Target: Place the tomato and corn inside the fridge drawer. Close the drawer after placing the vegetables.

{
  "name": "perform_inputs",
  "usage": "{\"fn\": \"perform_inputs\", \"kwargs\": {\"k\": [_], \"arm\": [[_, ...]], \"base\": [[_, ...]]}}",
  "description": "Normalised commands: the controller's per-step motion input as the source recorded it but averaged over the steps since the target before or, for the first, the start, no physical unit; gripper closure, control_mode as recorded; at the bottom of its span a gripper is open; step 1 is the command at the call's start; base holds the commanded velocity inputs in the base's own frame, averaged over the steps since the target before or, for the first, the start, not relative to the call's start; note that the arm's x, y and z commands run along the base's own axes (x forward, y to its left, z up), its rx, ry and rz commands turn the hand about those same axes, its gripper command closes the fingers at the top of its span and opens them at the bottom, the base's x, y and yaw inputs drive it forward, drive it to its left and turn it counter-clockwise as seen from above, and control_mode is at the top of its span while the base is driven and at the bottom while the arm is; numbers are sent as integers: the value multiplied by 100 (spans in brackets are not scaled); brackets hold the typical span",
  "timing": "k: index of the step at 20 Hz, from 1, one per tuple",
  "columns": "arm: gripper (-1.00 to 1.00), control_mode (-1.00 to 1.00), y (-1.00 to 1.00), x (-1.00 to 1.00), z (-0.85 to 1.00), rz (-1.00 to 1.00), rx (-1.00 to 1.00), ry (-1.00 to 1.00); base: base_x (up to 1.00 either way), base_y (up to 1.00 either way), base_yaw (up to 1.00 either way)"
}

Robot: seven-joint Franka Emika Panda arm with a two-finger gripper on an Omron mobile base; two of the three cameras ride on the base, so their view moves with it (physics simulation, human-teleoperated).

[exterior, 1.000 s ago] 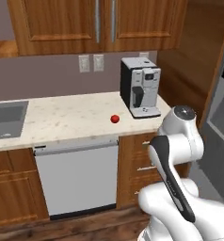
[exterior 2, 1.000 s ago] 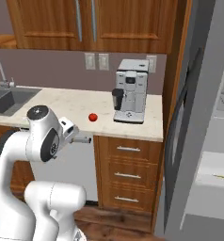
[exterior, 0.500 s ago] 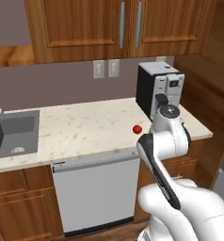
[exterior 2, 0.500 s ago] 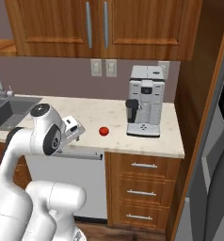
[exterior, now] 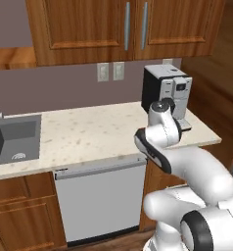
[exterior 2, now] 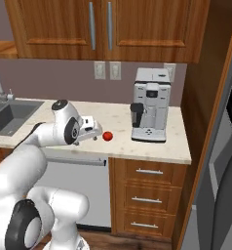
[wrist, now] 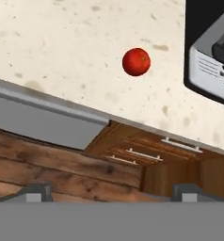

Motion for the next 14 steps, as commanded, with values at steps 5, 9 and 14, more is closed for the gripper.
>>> {"fn": "perform_inputs", "kwargs": {"k": [5, 9, 14], "arm": [[-100, -100, -32, 66, -19, -16, 18, 0], [-100, -100, 19, 52, -19, -11, 9, 0], [-100, -100, 3, 28, -21, -5, 8, 0]], "base": [[0, 0, 0], [0, 0, 0], [0, 0, 0]]}}
